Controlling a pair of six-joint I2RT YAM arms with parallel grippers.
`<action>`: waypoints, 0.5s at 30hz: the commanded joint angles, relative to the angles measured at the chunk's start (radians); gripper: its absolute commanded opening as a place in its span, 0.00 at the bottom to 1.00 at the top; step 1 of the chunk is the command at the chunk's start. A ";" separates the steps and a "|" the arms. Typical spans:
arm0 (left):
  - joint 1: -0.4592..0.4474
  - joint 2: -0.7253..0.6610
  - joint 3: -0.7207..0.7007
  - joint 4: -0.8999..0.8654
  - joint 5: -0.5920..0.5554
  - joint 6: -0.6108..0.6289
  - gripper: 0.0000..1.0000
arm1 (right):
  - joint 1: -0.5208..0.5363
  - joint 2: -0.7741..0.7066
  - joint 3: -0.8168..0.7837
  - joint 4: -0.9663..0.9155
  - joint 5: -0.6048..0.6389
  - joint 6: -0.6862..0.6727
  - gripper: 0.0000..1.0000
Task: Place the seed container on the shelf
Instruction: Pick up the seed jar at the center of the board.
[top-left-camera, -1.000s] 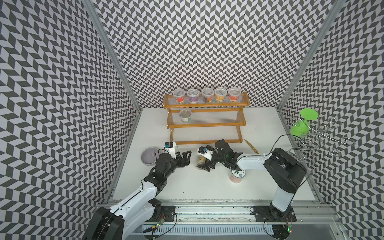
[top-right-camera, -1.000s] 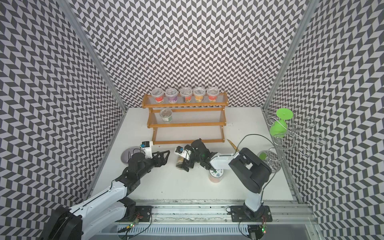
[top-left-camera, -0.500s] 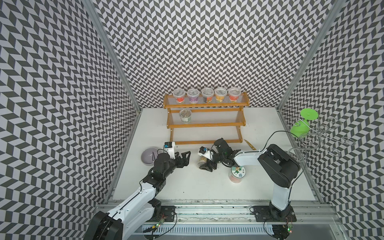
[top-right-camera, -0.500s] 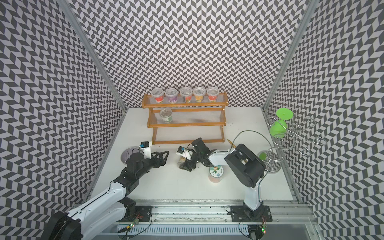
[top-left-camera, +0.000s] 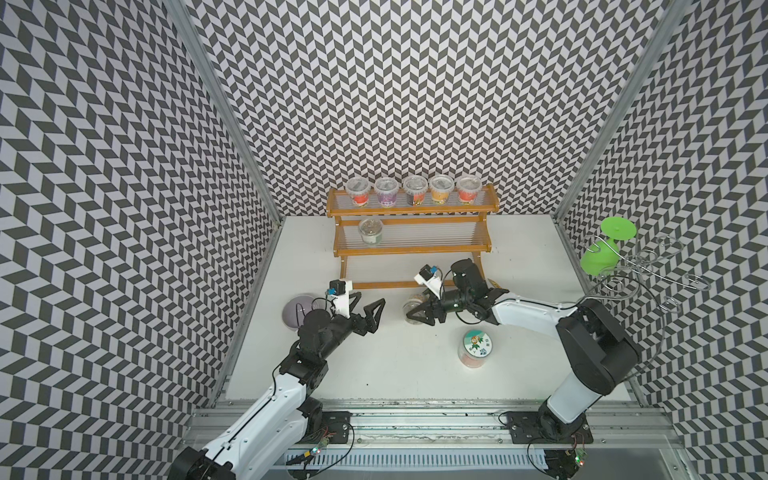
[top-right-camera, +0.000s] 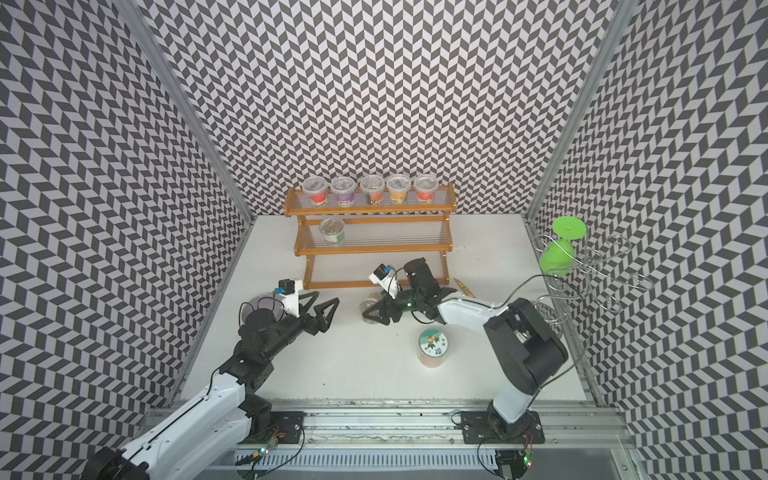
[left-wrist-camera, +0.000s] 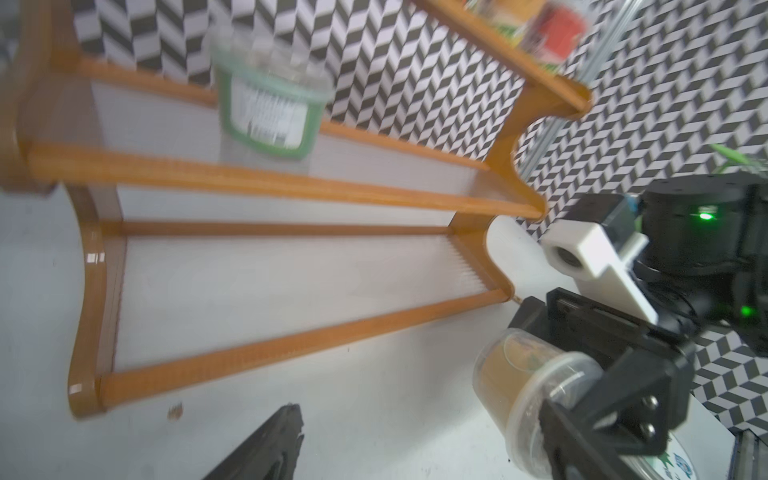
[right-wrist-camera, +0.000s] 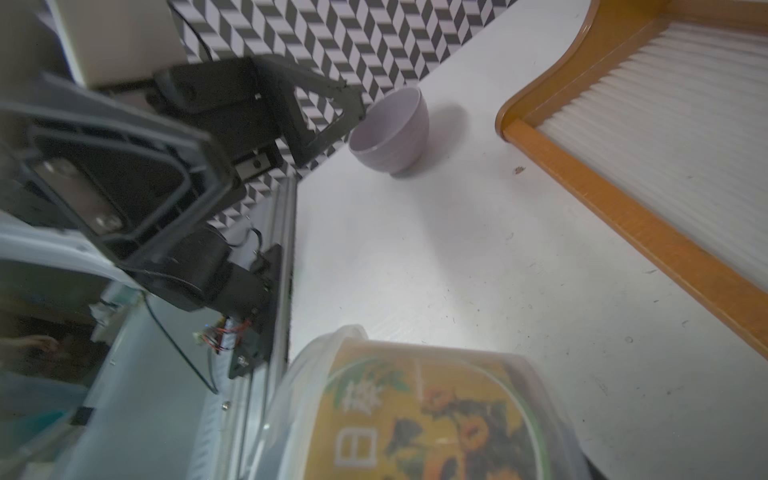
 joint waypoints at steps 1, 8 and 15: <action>-0.025 -0.037 -0.061 0.283 0.149 0.227 0.92 | -0.061 -0.078 -0.015 0.064 -0.157 0.261 0.64; -0.196 0.165 0.051 0.293 0.183 0.645 0.91 | -0.113 -0.165 -0.022 0.162 -0.255 0.570 0.66; -0.257 0.375 0.151 0.423 0.137 0.752 0.93 | -0.113 -0.205 -0.068 0.327 -0.242 0.780 0.67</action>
